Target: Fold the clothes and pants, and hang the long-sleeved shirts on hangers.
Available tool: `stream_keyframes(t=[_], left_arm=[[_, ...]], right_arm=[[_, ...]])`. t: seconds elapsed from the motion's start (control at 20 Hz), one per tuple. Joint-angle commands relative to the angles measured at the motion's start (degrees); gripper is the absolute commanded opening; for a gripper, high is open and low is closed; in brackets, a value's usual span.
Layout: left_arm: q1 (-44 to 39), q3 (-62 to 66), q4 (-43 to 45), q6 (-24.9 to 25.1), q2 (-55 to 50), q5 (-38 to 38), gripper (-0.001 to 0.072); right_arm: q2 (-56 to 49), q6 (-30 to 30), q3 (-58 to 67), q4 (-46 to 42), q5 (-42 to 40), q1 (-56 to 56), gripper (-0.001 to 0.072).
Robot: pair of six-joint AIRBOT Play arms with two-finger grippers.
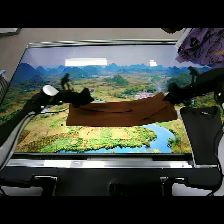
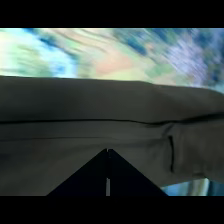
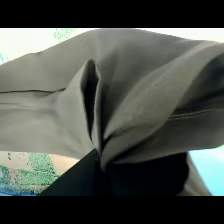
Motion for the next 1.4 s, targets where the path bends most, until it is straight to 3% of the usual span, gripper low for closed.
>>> stream_keyframes(t=[0.0,0.35,0.55,0.8,0.95,1.1,1.35], left_arm=[[-11.1,8.2,-6.6,-1.6,-8.2,4.3,0.0012],[-23.3,30.0,-8.7,-11.1,-26.3,6.0,0.0012],[-26.3,34.8,-16.2,-11.0,-32.3,7.8,0.0012],[-27.4,35.6,-18.1,-10.7,-33.9,9.0,0.0012],[-24.6,35.6,-17.7,-10.2,-33.2,2.8,0.0011],[-19.6,35.6,-10.3,-10.2,-30.1,-7.2,0.0011],[-8.5,35.6,14.2,-13.1,-17.4,-18.7,0.001]], right_arm=[[3.0,5.8,5.5,-4.9,-5.4,0.0,0.0024],[5.5,7.4,13.1,-5.8,-11.0,0.0,0.0024],[5.6,7.8,17.4,-7.4,-13.6,0.0,0.0024],[5.6,7.8,18.8,-8.3,-15.3,0.0,0.0024],[5.6,7.8,18.8,-9.5,-14.0,0.0,0.0024],[5.6,8.6,18.8,-9.3,-13.7,0.5,0.0024],[5.4,14.4,18.8,-11.2,-9.4,9.8,0.0024]])
